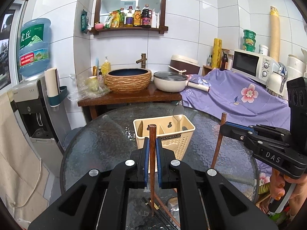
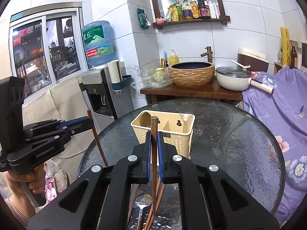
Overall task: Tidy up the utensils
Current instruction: 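Lift the chopsticks with both grippers and carry them over the cream holder, then lower the chopsticks into the holder and open both grippers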
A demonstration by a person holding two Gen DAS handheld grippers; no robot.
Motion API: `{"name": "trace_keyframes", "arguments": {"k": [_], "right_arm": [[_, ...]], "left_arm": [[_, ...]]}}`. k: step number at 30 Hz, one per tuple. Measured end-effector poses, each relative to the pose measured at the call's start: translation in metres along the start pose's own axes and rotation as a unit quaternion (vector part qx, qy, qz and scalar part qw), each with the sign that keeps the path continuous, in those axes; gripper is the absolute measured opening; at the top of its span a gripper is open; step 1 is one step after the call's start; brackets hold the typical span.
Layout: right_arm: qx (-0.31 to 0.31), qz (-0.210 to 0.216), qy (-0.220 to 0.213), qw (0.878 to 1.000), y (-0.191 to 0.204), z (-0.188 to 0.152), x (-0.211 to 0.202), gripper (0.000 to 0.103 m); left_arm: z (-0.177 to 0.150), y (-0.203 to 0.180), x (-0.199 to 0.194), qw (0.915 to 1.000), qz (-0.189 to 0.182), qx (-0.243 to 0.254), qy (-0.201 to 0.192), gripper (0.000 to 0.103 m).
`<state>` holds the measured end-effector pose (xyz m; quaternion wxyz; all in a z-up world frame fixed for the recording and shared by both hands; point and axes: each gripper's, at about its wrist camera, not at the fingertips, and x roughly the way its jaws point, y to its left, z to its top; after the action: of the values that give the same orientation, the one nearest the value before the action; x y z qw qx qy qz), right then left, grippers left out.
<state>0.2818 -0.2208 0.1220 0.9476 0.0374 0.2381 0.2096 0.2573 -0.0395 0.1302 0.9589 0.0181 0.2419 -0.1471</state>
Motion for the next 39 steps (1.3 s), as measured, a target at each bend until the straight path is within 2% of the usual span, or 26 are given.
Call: {"name": "trace_keyframes", "arguments": {"k": [10, 19, 22, 25, 31, 34, 39], "right_arm": [[-0.013, -0.004, -0.021, 1.0, 0.001, 0.031, -0.007, 0.007], [-0.012, 0.0, -0.048, 0.999, 0.003, 0.091, -0.014, 0.007], [-0.011, -0.004, -0.062, 0.998, 0.004, 0.117, -0.017, 0.007], [-0.019, -0.03, -0.084, 0.996, 0.005, 0.143, -0.015, 0.007], [-0.015, -0.061, -0.105, 0.992, 0.003, 0.175, 0.007, 0.007], [-0.018, -0.08, -0.104, 0.991, 0.0, 0.178, 0.024, 0.007], [-0.001, -0.084, -0.08, 0.993, -0.012, 0.163, 0.053, 0.007]], "left_arm": [[0.033, 0.002, -0.01, 0.9996, -0.011, -0.008, -0.026, 0.006], [0.088, -0.003, -0.021, 0.9978, -0.05, -0.013, -0.041, 0.006], [0.11, 0.001, -0.026, 0.997, -0.046, -0.023, -0.057, 0.006], [0.133, 0.006, -0.025, 0.9959, -0.032, -0.036, -0.077, 0.006], [0.162, 0.01, 0.0, 0.9941, 0.004, -0.059, -0.091, 0.006], [0.164, 0.012, 0.016, 0.9931, 0.015, -0.069, -0.093, 0.006], [0.146, 0.017, 0.049, 0.9944, 0.02, -0.081, -0.065, 0.006]]}}
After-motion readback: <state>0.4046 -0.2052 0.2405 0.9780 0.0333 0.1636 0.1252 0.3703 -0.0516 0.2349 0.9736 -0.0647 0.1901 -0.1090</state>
